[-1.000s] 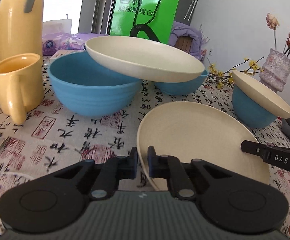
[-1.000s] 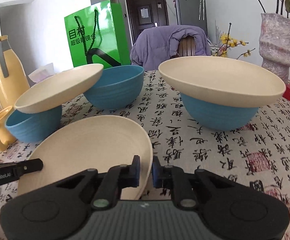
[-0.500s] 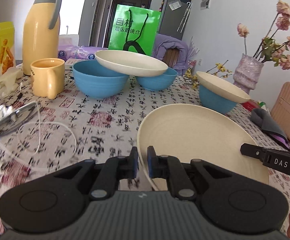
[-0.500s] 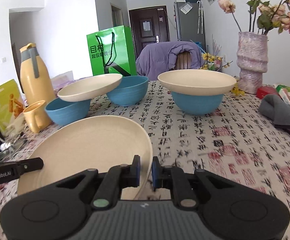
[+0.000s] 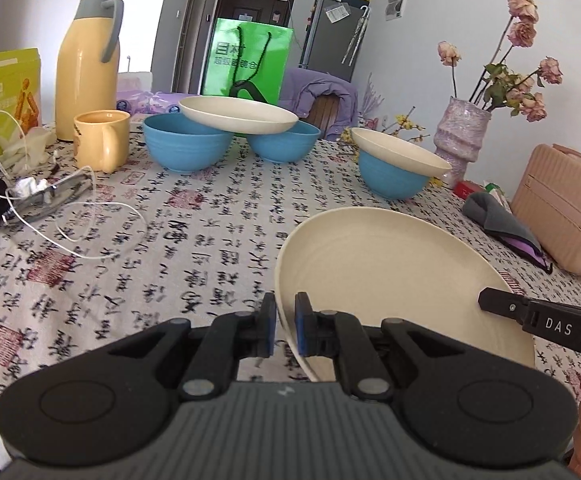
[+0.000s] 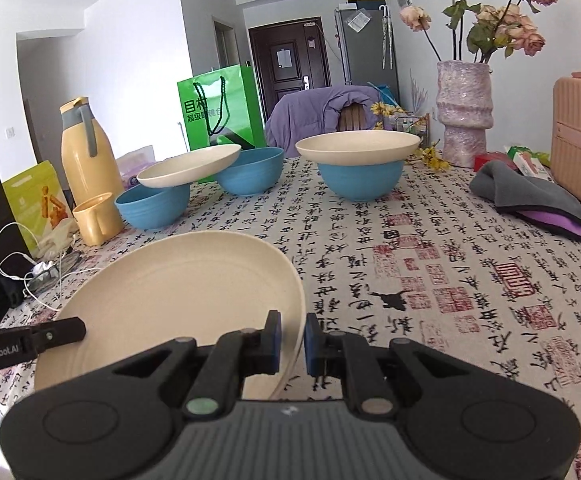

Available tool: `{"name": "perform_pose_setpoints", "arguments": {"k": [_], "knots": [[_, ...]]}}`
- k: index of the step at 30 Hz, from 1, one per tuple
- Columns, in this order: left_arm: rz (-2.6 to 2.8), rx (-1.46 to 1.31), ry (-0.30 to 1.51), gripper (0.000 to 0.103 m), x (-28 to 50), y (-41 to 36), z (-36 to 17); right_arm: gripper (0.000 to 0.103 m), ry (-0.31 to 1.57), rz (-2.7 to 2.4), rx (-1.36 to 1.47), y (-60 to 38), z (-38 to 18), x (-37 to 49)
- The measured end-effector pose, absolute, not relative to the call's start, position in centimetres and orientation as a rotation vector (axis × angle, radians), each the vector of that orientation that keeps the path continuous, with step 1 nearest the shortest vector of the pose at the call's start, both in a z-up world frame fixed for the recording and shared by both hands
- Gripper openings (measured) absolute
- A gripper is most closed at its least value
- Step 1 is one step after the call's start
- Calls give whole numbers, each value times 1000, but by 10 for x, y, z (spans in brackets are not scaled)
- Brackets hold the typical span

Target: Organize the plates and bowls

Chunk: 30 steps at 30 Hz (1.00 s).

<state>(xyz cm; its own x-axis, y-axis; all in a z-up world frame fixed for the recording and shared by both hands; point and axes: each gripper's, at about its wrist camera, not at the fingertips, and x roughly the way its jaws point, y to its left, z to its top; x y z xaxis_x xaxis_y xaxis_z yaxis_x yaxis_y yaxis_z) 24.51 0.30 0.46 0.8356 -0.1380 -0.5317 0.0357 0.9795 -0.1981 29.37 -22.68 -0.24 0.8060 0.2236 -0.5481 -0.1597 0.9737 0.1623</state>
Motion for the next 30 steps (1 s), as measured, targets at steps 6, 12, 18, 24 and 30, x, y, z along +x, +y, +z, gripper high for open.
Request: {"name": "perform_pose_setpoints", "arguments": {"k": [6,12,18,24,30], "knots": [[-152,-191,597,9,259,-44,-5,12,604,143,102,-265,-5,293],[-188,-194,614,9,280,-98,-13,12,618,78,94,-319,-11,303],[-190,-199,642,10,294,-139,-24,13,647,54,102,-363,-21,320],[-185,-182,655,10,298,-164,-29,13,653,56,94,-389,-27,330],[-189,-159,670,10,301,-177,-34,13,666,54,111,-406,-36,334]]}}
